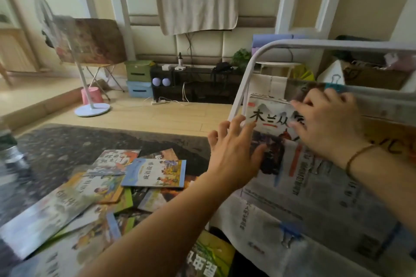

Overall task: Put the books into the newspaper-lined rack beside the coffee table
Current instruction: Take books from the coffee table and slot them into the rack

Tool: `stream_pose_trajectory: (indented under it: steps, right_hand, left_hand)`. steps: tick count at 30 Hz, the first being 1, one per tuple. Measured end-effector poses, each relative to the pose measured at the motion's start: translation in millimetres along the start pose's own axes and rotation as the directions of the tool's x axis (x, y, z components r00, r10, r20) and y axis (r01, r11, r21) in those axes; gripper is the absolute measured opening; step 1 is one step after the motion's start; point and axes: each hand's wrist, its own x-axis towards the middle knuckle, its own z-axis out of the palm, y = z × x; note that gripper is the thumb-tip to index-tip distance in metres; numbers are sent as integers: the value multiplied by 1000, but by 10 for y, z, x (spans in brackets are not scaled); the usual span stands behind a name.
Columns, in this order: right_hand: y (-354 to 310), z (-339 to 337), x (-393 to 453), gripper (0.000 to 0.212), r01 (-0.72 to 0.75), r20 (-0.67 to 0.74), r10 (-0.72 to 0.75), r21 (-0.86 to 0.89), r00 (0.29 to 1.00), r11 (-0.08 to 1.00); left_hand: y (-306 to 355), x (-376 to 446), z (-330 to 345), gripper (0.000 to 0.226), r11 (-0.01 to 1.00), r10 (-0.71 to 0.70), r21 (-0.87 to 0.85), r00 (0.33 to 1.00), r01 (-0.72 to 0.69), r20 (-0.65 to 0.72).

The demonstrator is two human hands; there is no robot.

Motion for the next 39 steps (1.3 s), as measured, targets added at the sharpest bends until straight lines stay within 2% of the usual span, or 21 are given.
stream_pose_trajectory:
  steps: [2, 5, 7, 8, 10, 13, 15, 17, 21, 24, 26, 33, 39]
  right_hand:
    - [-50, -58, -36, 48, 18, -92, -18, -5, 996, 1000]
    - [-292, -120, -200, 47, 163, -363, -94, 166, 927, 973]
    - [-626, -72, -342, 42, 317, -438, -179, 267, 881, 910]
    - [-833, -27, -406, 39, 395, -445, -240, 297, 863, 869]
    - [-1272, 102, -514, 36, 514, -430, -352, 356, 832, 780]
    - [-1963, 386, -648, 38, 529, -283, -448, 508, 848, 679]
    - [-2414, 624, -698, 38, 456, -95, -496, 570, 863, 684]
    - [-2815, 836, -691, 42, 392, 102, -547, 592, 831, 705]
    - [-3428, 1270, -593, 64, 248, 430, -556, 587, 711, 771]
    - [-3745, 1520, -591, 62, 128, 577, -537, 599, 615, 790]
    - [-3836, 1631, -636, 63, 60, 622, -525, 611, 581, 789]
    - [-3787, 1776, -613, 55, -5, 640, -476, 600, 603, 800]
    - [-3754, 1867, -469, 53, -97, 705, -370, 526, 605, 845]
  left_hand:
    - [-191, -235, -36, 53, 995, 96, -20, 991, -99, -93]
    - [-768, -692, -46, 56, 988, 145, 56, 987, -141, -73]
    - [-1277, -1021, -84, 54, 995, 38, 96, 999, -39, 11]
    - [-1542, -1179, -122, 54, 988, -62, 146, 995, 51, 78]
    - [-2062, -1478, -216, 54, 926, -306, 298, 924, 233, 230]
    - [-2715, -1857, -361, 66, 794, -581, 444, 733, 415, 353]
    - [-3028, -2050, -433, 73, 746, -657, 456, 651, 486, 380]
    - [-3227, -2198, -471, 78, 722, -690, 445, 599, 529, 408]
    - [-3347, -2359, -470, 88, 715, -697, 444, 605, 540, 385]
    - [-3389, -2394, -454, 85, 718, -692, 447, 615, 534, 377]
    - [-3442, -2411, -464, 78, 714, -695, 455, 615, 532, 372]
    - [-3725, -2583, -633, 82, 727, -682, 434, 637, 533, 360]
    - [-4085, -2856, -935, 84, 683, -726, 464, 594, 564, 347]
